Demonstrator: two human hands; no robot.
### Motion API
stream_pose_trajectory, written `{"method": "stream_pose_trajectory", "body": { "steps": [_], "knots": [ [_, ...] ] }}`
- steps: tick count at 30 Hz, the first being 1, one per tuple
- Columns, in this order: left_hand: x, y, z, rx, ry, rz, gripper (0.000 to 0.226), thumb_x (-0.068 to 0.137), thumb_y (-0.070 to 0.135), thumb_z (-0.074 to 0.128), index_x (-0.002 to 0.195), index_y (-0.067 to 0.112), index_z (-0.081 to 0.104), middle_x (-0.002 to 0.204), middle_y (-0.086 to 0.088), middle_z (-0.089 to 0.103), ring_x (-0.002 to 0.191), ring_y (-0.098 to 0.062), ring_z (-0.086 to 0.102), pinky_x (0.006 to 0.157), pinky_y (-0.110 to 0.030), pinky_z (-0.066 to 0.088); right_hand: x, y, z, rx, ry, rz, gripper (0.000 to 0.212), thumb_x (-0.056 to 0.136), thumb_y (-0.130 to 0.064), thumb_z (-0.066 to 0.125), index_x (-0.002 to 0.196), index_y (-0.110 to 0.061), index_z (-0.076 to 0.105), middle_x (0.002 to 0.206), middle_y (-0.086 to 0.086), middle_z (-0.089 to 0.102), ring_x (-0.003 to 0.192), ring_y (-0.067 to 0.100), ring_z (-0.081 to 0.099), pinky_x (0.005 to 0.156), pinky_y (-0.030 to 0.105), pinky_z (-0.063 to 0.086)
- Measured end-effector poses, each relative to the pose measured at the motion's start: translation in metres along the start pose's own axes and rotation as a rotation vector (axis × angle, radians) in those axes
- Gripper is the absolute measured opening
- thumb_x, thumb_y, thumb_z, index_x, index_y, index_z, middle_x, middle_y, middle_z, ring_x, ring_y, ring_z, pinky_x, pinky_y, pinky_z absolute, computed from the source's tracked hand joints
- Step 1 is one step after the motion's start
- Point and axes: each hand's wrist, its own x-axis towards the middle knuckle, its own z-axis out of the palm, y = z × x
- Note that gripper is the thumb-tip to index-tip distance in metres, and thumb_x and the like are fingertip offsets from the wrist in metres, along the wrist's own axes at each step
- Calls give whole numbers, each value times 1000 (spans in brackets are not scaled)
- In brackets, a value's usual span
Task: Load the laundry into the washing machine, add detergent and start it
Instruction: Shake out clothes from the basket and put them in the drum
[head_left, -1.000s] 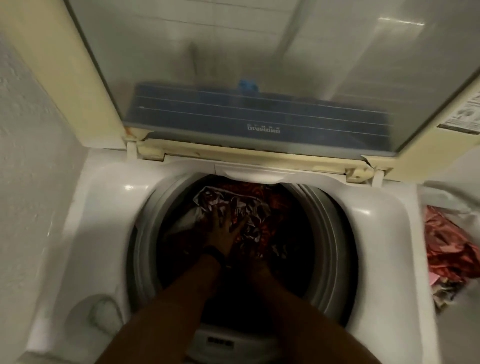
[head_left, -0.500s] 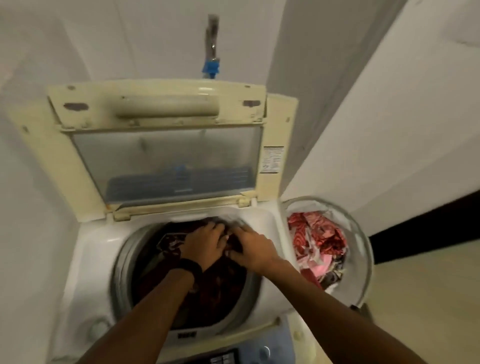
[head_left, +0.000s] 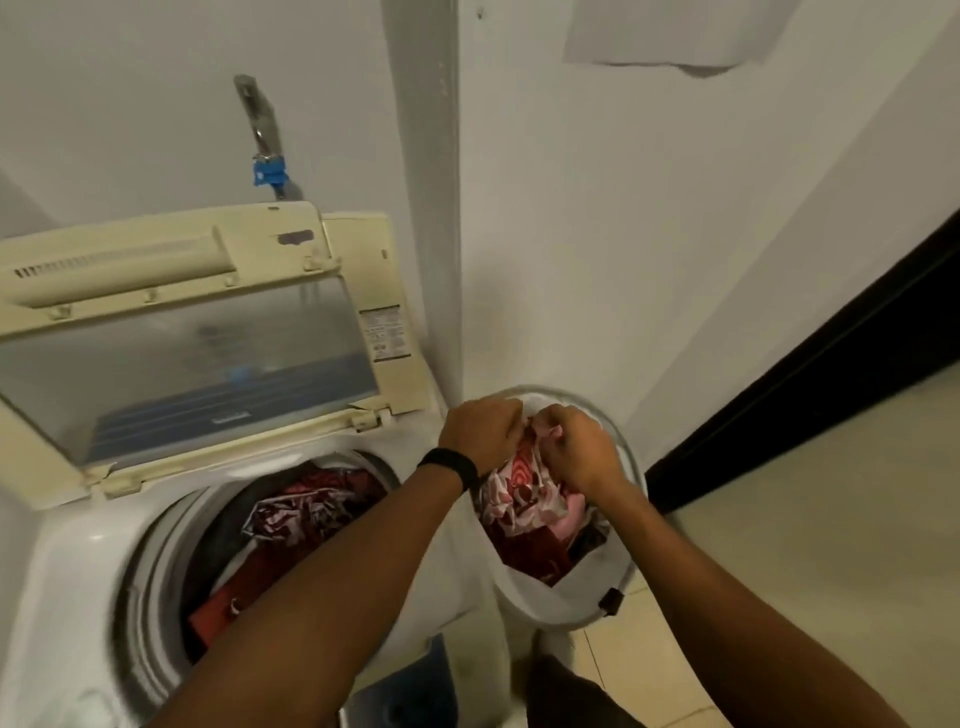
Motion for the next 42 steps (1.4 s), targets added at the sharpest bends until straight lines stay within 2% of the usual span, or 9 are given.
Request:
{"method": "stream_pose_trajectory", "body": {
  "steps": [12,17,21,25,28,33,36,39,42],
  "knots": [
    [56,41,135,-61,-256,-197,21,103,29,50,99,15,65,92,-9,70,82,-31,65,69,-44,56,61,168,59,-165,-485,134,34,103,-25,52,127,-6,67,128,18,68,114,36,64,97,41,52],
    [57,35,157,-124,-362,-227,17,98,22,57,111,16,64,103,-11,70,96,-33,66,73,-40,51,55,171,64,-32,-305,151,24,97,-21,62,110,-6,74,109,18,73,100,36,67,78,36,49],
    [57,42,165,-319,-407,-253,56,85,34,76,136,21,55,125,-9,67,112,-30,64,87,-38,51,48,165,52,225,-177,189,20,90,-14,67,106,-17,79,102,5,77,89,18,68,74,27,47],
    [57,51,171,-420,-381,-287,75,83,31,81,149,17,47,141,-10,60,127,-28,58,104,-38,48,46,156,34,503,-44,271,10,93,-18,66,92,-18,76,87,2,76,83,19,71,80,41,60],
    [56,59,161,-421,-192,-313,60,93,34,70,147,16,51,141,-10,61,127,-28,58,108,-39,46,48,146,18,661,12,283,17,95,-13,62,81,-17,70,72,-2,71,67,13,66,71,37,58],
    [59,60,139,-534,-73,-357,40,97,21,50,133,12,66,136,-11,66,127,-29,58,112,-42,44,35,121,-5,910,78,167,15,103,-9,52,114,-5,61,89,3,71,76,5,68,66,22,55],
    [66,60,116,-643,25,-481,29,105,16,46,123,7,67,119,-13,71,108,-29,64,97,-40,50,33,115,2,1056,98,262,22,107,-16,42,123,-16,56,104,16,72,93,23,72,75,36,61],
    [70,60,85,-704,80,-540,31,110,29,41,94,14,63,82,-1,64,75,-20,57,67,-31,41,25,129,21,960,2,243,28,95,-23,64,122,-26,58,121,12,69,109,28,69,93,54,59],
    [73,60,63,-790,126,-553,37,110,39,42,92,15,64,77,4,62,70,-15,55,60,-25,38,16,133,33,779,-72,48,81,79,-19,87,148,-23,44,143,2,58,129,17,59,102,35,53]
  ]
}}
